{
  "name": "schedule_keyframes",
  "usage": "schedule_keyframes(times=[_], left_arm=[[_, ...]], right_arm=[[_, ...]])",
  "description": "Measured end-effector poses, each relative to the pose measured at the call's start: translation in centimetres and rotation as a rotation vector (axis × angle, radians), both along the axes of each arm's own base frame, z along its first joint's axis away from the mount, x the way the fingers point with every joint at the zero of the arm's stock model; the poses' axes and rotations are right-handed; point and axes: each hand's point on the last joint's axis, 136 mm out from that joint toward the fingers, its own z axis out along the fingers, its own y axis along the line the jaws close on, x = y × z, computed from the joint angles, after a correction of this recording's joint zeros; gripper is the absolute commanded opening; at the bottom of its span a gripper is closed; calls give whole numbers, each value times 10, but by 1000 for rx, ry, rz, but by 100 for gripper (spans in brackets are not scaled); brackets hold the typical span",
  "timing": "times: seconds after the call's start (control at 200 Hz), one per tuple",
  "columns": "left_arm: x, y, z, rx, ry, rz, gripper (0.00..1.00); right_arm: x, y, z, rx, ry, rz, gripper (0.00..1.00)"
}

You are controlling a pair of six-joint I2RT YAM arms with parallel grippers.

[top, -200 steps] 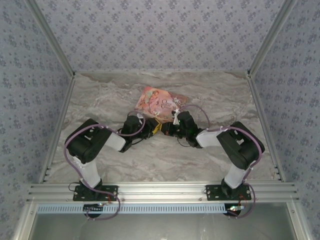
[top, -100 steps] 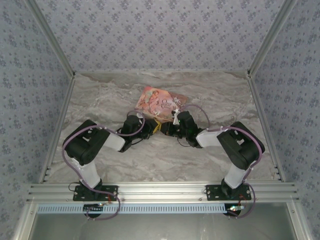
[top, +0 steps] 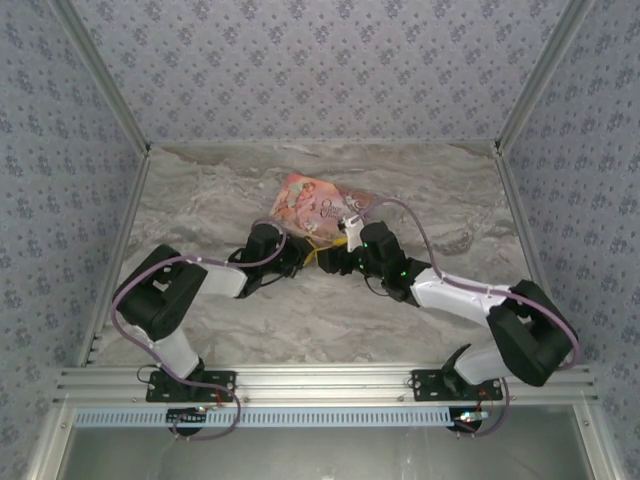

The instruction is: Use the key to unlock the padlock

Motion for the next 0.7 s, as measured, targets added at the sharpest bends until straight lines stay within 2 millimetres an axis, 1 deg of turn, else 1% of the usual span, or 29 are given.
schedule_keyframes(times=[0.13, 0.225, 0.3, 0.35, 0.43, 0.51, 0.675, 0.7], left_arm=[[-1, 0, 1, 2, 47, 0, 0], [-1, 1, 2, 0, 79, 6, 0], [-3, 2, 3, -5, 97, 6, 0], [-4, 3, 3, -10, 113, 10, 0], [-5, 3, 3, -17, 128, 12, 0], [-6, 2, 4, -30, 141, 11, 0], [-7, 0, 5, -45, 158, 14, 0], [-7, 0, 5, -46, 158, 13, 0]], right_arm=[[-8, 2, 14, -139, -195, 47, 65], [-6, -2, 13, -256, -307, 57, 65], [-7, -5, 6, -362, -404, 80, 65], [-11, -5, -1, -429, -482, 117, 65], [-19, -6, -20, -536, -567, 183, 64], [-19, -8, -37, -628, -610, 229, 64], [-13, -2, -46, -717, -700, 262, 62], [-12, 0, -46, -723, -710, 265, 59]])
